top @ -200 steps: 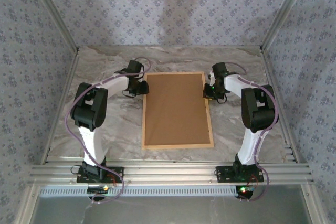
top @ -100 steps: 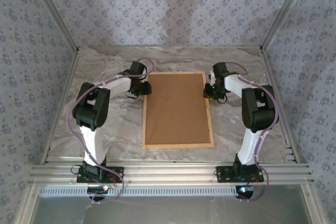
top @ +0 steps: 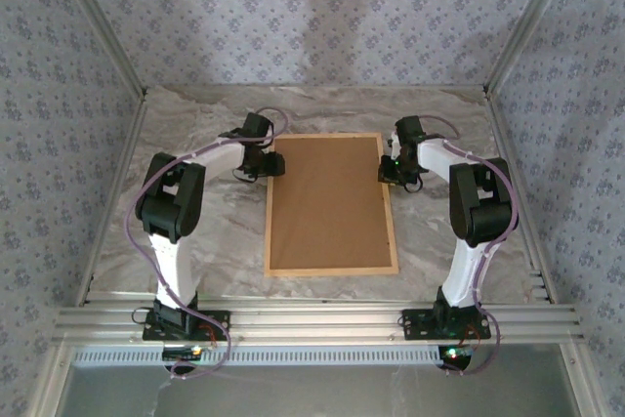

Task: Put the photo into the frame

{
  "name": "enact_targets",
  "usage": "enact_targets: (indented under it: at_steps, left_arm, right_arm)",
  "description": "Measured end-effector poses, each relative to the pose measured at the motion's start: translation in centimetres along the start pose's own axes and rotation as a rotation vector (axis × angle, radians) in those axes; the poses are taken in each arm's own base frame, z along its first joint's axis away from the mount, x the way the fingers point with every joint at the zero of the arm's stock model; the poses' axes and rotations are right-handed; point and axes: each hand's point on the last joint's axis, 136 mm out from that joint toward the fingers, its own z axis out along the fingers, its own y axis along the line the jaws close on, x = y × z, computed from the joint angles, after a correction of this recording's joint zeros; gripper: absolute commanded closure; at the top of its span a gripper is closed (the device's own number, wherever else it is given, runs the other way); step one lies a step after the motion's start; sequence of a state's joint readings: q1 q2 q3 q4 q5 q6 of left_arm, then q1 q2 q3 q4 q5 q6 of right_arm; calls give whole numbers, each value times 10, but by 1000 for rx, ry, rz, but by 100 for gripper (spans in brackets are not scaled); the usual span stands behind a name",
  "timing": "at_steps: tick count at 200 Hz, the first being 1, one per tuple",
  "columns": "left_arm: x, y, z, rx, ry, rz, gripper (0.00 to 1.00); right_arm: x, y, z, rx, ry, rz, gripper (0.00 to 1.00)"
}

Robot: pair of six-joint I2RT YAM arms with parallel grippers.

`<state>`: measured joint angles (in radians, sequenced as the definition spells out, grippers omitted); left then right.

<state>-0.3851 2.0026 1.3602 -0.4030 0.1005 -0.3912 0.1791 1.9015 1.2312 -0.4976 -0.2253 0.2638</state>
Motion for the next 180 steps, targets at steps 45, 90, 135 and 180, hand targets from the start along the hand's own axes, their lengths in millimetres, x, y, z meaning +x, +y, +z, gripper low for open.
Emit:
enact_targets:
  at_steps: [45, 90, 135, 180]
  left_arm:
    - [-18, 10, -22, 11, -54, -35, 49]
    - [-23, 8, -29, 42, -69, -51, 65]
    - [-18, 1, -26, 60, -48, -39, 68]
    - [-10, 2, -18, 51, -16, -38, 69]
  right_arm:
    - [0, 0, 0, 0, 0, -3, 81]
    - [0, 0, 0, 0, 0, -3, 81]
    - [0, 0, 0, 0, 0, -3, 81]
    - [0, 0, 0, 0, 0, -3, 81]
